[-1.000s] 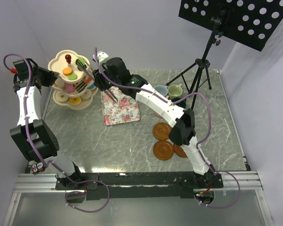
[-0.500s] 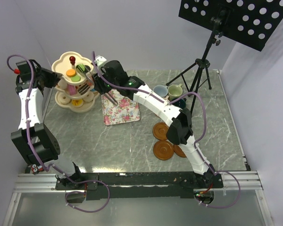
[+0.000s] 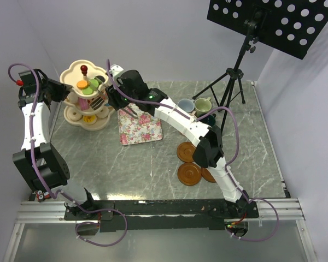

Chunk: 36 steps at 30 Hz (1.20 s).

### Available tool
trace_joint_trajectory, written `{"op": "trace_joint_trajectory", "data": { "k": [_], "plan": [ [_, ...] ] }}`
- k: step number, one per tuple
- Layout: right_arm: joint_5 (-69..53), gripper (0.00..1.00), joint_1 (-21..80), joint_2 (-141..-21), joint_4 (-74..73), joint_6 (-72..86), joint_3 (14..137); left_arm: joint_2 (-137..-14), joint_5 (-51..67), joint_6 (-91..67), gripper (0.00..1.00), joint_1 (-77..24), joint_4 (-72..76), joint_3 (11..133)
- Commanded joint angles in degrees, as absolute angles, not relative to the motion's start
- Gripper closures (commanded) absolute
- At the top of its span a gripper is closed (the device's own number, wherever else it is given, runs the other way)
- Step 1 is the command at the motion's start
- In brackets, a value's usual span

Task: Serve the afternoon tea
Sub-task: Adjust the desert table at the center of the board.

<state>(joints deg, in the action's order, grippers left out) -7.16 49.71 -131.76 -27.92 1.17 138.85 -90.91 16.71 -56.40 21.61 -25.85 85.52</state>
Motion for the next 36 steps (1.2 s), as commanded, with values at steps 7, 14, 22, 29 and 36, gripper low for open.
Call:
{"op": "trace_joint_trajectory", "data": {
  "k": [7,14,22,29,36],
  "plan": [
    [-7.65,0.41,49.57,-132.01,-25.40,0.70,142.91,-87.80,20.22,-56.69,0.99,20.74,-23.29,87.10],
    [-7.21,0.39,49.48,-131.31,-24.87,1.32,143.17,-87.98,19.69,-56.43,0.99,20.74,-23.47,87.45],
    [-6.42,0.41,48.25,-124.73,-20.84,3.95,140.55,-90.70,12.93,-51.60,0.98,21.00,-26.71,92.98],
    [-6.50,0.42,44.48,-113.48,-17.76,6.06,128.26,-92.02,9.41,-48.35,0.69,21.53,-28.12,96.15],
    [-7.73,0.44,38.33,-103.89,-13.98,7.82,108.40,-92.72,5.11,-45.00,0.25,21.88,-30.67,99.66]
  ]
}}
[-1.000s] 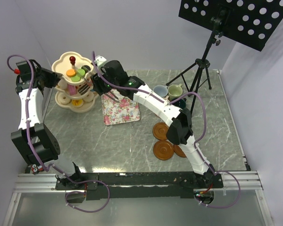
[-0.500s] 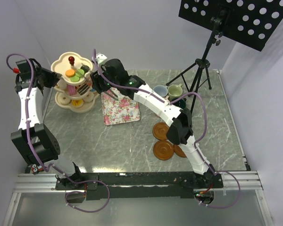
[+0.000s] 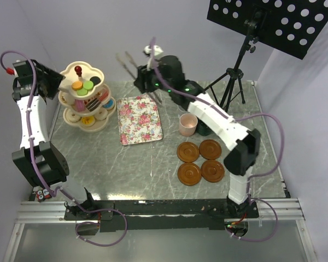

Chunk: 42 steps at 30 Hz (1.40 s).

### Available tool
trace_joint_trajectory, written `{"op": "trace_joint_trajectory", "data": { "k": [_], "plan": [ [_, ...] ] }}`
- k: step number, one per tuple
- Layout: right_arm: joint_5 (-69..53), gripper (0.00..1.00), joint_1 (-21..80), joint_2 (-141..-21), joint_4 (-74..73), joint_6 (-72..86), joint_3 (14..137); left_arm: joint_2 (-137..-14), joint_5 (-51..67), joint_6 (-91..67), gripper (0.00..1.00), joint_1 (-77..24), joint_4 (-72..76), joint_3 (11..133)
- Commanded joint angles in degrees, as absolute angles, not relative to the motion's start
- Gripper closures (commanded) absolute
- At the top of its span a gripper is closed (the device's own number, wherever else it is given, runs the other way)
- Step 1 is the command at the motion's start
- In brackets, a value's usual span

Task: Serve the afternoon tea
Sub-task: Adjust the desert table at the center of the board, then place the clamp on the tray.

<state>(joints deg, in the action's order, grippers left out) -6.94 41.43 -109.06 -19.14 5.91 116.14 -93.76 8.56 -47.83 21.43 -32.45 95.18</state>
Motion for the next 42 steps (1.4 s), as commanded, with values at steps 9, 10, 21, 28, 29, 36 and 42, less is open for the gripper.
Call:
{"op": "trace_joint_trajectory", "data": {
  "k": [9,10,21,28,29,36,42],
  "plan": [
    [-14.15,0.44,30.32,-106.69,-15.99,3.00,98.00,-91.41,-3.68,-40.88,0.00,21.97,-34.45,104.23],
    [-14.76,0.44,29.97,-107.83,-16.43,1.16,98.00,-91.23,-4.65,-40.17,0.00,21.97,-34.63,104.76],
    [-21.88,0.43,29.36,-125.14,-26.19,-12.04,111.34,-89.21,-9.84,-36.39,0.00,21.97,-35.86,105.73],
    [-22.85,0.41,29.27,-132.53,-26.72,-13.27,118.03,-89.91,-9.93,-36.04,0.00,21.97,-35.86,108.54],
    [-23.11,0.41,29.18,-133.24,-26.37,-13.18,118.47,-90.00,-10.02,-36.04,0.00,21.97,-35.77,108.72],
    [-23.47,0.34,29.18,-139.47,-25.84,-10.38,124.88,-90.70,-10.99,-34.98,0.00,21.97,-35.95,109.16],
    [-21.09,0.27,29.09,-143.96,-30.41,-8.00,132.80,-90.88,-10.37,-35.16,0.00,21.97,-35.68,108.72]
  ]
}}
